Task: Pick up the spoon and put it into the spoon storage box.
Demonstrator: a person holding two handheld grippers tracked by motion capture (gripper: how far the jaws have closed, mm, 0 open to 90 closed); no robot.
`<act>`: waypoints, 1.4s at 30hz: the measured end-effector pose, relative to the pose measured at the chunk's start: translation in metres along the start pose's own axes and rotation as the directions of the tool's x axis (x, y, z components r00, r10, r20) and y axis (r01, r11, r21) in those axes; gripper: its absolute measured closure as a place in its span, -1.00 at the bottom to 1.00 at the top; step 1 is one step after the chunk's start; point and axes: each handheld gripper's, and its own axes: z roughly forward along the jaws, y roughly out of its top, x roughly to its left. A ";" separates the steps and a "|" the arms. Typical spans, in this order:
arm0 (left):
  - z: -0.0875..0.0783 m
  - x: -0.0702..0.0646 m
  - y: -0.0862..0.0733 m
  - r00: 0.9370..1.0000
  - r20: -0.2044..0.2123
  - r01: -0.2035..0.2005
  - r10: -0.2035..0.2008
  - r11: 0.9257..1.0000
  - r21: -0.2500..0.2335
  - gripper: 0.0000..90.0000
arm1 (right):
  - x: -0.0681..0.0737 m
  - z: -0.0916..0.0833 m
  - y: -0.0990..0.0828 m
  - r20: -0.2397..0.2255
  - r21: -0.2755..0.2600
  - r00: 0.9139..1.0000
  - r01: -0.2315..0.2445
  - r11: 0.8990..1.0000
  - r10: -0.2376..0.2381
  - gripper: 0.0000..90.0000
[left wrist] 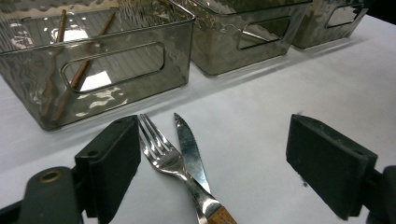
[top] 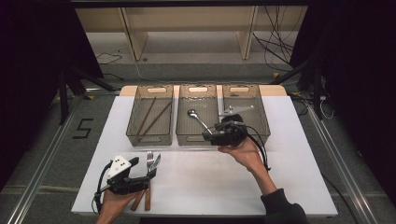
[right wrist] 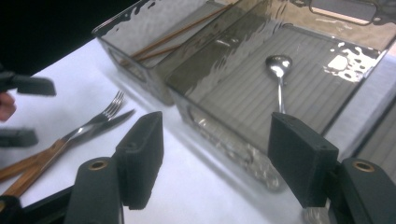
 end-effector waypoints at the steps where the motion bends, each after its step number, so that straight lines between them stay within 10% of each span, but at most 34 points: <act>1: 0.000 0.000 0.000 1.000 0.000 0.005 -0.005 1.000 0.001 -0.61 | 0.002 -0.003 -0.004 0.003 0.000 1.000 0.004 1.000 -0.004 -0.19; 22: 0.001 0.000 0.000 0.997 0.002 0.080 -0.081 0.992 0.100 -0.61 | 0.018 -0.031 -0.068 -0.027 -0.056 1.000 0.008 0.998 -0.010 -0.21; 33: 0.003 -0.010 0.006 0.999 -0.034 0.044 -0.039 0.984 0.170 -0.61 | 0.014 -0.044 -0.093 -0.044 -0.101 0.999 -0.007 0.995 0.002 -0.22; 42: -0.001 -0.018 0.009 0.999 0.027 0.025 -0.029 0.987 0.156 -0.48 | 0.011 -0.052 -0.109 -0.033 -0.106 0.999 -0.030 0.994 0.027 -0.22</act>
